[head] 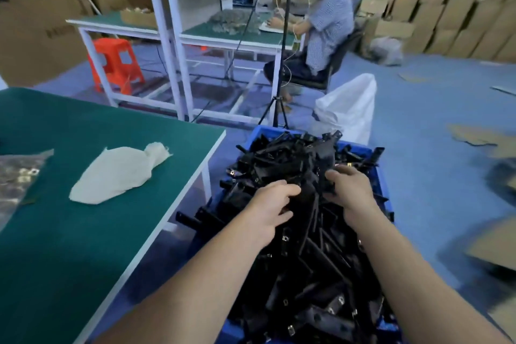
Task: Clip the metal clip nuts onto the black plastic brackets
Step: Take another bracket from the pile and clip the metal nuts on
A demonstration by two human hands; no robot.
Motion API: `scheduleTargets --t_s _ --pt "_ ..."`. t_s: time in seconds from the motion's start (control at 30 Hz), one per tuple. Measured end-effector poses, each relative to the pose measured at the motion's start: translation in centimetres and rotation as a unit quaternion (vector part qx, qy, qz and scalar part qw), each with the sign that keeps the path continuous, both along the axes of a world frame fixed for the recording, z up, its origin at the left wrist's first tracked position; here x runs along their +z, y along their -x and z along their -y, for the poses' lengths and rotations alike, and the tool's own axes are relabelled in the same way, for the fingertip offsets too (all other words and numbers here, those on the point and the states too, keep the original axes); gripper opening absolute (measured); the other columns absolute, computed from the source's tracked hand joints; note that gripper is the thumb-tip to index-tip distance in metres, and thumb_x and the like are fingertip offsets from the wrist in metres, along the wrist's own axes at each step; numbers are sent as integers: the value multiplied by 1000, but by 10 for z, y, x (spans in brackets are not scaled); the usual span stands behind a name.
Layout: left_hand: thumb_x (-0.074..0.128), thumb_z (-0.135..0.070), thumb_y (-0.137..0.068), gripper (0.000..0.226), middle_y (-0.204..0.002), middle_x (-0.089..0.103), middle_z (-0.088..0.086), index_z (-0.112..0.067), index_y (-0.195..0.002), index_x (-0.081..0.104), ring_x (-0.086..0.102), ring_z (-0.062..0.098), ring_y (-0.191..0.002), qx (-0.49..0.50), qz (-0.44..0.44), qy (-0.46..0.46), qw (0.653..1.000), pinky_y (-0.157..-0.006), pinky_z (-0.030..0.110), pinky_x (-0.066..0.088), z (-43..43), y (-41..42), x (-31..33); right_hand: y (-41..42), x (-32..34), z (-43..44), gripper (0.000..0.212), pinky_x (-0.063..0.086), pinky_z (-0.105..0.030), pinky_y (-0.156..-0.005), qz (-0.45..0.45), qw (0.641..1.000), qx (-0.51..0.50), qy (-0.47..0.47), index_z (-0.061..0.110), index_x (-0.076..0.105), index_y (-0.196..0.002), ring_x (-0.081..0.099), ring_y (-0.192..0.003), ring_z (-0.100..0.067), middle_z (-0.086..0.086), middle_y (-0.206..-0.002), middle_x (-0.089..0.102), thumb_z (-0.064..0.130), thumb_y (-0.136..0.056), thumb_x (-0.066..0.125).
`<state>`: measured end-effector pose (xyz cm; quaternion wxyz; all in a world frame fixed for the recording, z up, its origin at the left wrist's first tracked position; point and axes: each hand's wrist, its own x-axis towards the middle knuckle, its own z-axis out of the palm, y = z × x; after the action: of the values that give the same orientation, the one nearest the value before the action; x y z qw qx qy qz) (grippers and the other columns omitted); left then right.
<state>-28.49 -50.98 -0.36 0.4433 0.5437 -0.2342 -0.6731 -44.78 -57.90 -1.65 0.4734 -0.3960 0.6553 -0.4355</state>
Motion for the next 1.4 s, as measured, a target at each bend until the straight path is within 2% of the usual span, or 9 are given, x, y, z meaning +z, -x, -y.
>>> scheduleTargets --t_s 0.1,0.2,0.5,0.63,0.8,1.03,1.13,1.27,1.4 --pt "71 -22 -95 46 -147 52 2 -21 -139 58 43 19 -142 0 31 0 1000 -94 35 49 7 -8 6 -12 -1 16 49 56 -35 -63 -118 993 28 -5 17 59 -135 65 -74 -18 -2 -97 70 30 -89 73" --pt "70 -26 -96 18 -132 55 -3 -28 -113 66 46 16 -136 23 32 9 999 -99 36 48 10 -21 11 -26 -6 3 32 42 -26 -50 -233 972 11 28 25 68 -120 62 -65 -10 13 -82 67 29 -88 68" --pt "63 0 -97 15 -75 78 7 -7 -98 76 77 19 -73 248 56 146 956 -64 22 58 -3 -68 28 -136 14 -53 21 43 -11 -57 -111 967 168 155 39 76 -83 65 -72 7 23 -76 73 22 -83 63" --pt "78 -16 -89 23 -48 62 2 -8 -71 68 63 15 -47 330 86 156 927 -47 21 52 -29 -120 52 -193 48 -73 18 56 -28 -70 -67 942 279 174 29 76 -85 69 -70 -6 13 -72 74 21 -75 64" --pt "65 -24 -91 52 -36 33 -3 -18 -45 42 33 15 -31 452 126 142 871 -38 13 31 -89 -206 85 -281 88 -124 27 48 -20 -56 -79 860 440 248 32 71 -87 59 -59 -5 10 -67 67 11 -71 65" --pt "65 -23 -76 33 -50 64 7 -15 -44 66 58 21 -47 564 291 132 762 -56 32 51 -234 -321 100 -414 112 -215 19 43 -33 -67 -5 722 645 251 18 63 -72 53 -67 -13 5 -70 59 1 -67 55" --pt "64 -39 -74 24 -60 73 3 -26 -58 76 70 19 -57 637 338 83 688 -66 33 56 -307 -361 85 -475 102 -255 30 60 -34 -82 14 713 664 226 32 74 -86 72 -88 -12 12 -86 75 7 -74 63" --pt "61 -43 -83 18 -70 74 -19 -44 -73 76 64 1 -58 687 426 -5 588 -62 30 51 -404 -396 57 -542 83 -294 46 55 -28 -90 -69 644 724 237 36 67 -123 66 -105 -7 12 -119 69 10 -84 67" --pt "66 -30 -94 18 -79 75 -10 -40 -108 70 69 16 -62 598 515 -152 594 -61 31 59 -475 -425 25 -596 71 -327 67 43 -21 -41 -143 598 754 232 39 46 -146 56 -47 -6 8 -78 71 17 -86 65"
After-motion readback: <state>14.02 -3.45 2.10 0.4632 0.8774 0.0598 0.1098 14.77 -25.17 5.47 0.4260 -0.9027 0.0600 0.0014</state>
